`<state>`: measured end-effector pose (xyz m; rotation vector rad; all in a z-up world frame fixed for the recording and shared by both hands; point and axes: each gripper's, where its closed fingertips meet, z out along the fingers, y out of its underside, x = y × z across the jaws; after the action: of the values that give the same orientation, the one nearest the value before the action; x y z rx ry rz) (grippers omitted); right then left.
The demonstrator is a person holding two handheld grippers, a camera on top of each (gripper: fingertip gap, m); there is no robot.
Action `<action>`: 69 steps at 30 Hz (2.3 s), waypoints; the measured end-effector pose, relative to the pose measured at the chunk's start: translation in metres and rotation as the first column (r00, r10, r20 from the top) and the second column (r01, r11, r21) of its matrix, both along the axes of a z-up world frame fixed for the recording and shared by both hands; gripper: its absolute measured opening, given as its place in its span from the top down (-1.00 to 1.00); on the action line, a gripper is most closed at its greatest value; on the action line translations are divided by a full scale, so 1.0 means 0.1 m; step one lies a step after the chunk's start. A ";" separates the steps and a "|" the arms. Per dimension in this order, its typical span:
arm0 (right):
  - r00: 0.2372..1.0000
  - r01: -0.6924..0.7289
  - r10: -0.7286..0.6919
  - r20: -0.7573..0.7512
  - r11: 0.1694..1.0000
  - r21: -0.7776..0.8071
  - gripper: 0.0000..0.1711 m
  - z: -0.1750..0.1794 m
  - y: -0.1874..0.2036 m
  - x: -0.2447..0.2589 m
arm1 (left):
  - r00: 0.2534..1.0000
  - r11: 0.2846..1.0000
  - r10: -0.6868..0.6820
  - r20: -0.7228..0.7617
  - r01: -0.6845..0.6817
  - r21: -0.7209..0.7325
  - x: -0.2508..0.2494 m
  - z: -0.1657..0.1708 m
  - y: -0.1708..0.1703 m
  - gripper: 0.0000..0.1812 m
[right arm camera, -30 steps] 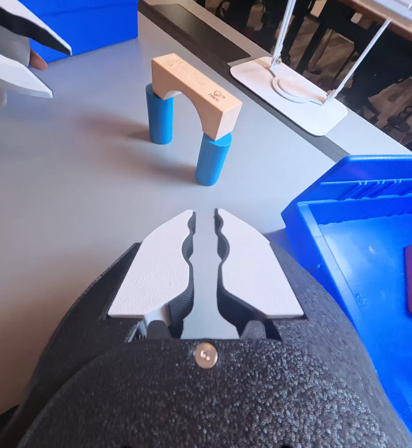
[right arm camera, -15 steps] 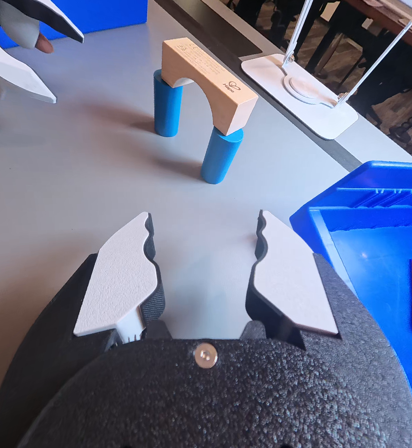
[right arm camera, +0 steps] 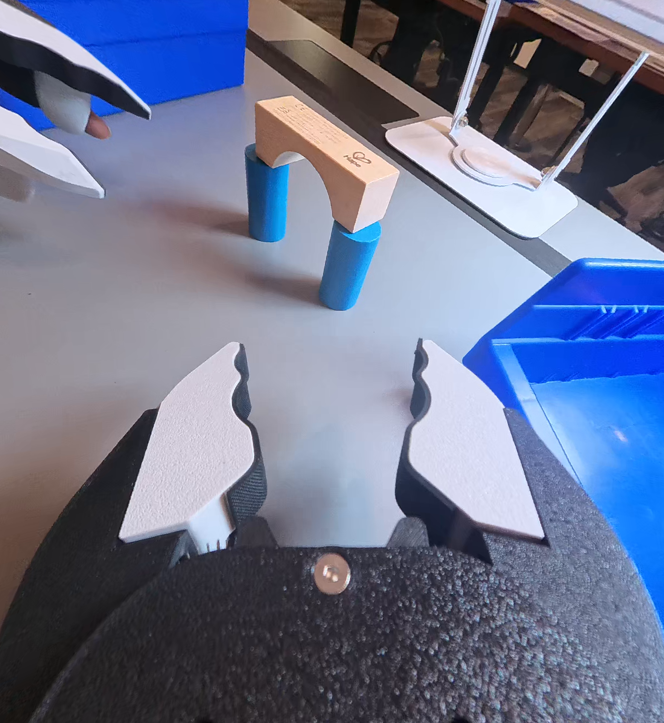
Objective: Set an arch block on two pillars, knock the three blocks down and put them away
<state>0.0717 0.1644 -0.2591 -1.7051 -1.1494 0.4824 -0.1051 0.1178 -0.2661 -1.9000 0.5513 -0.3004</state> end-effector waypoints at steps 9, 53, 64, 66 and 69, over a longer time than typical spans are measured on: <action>1.000 0.018 -0.018 0.000 1.000 0.004 0.05 -0.01 0.04 0.01 | 1.000 1.000 -0.001 -0.018 0.001 -0.004 -0.01 -0.02 0.00 0.08; 0.966 -0.189 0.198 -0.164 0.980 0.067 0.10 0.47 0.16 -1.20 | 0.998 0.997 0.057 -0.026 -0.058 -0.049 -0.03 -0.08 0.14 0.10; 0.963 -0.099 0.109 -0.246 0.994 0.054 0.11 0.59 0.08 -0.50 | 0.997 0.997 0.063 -0.035 -0.065 -0.053 -0.04 -0.09 0.14 0.10; 0.964 -0.097 0.105 -0.245 0.994 0.045 0.11 0.57 0.08 -0.48 | 0.997 0.997 0.062 -0.036 -0.064 -0.052 -0.04 -0.09 0.14 0.10; 0.966 -0.103 0.107 -0.234 0.994 0.030 0.11 0.52 0.08 -0.50 | 0.998 0.997 0.061 -0.032 -0.063 -0.049 -0.03 -0.09 0.14 0.11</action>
<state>0.0221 0.1722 -0.2076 -1.5301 -1.0705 0.7189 -0.1086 0.1319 -0.2748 -1.9687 0.5080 -0.2475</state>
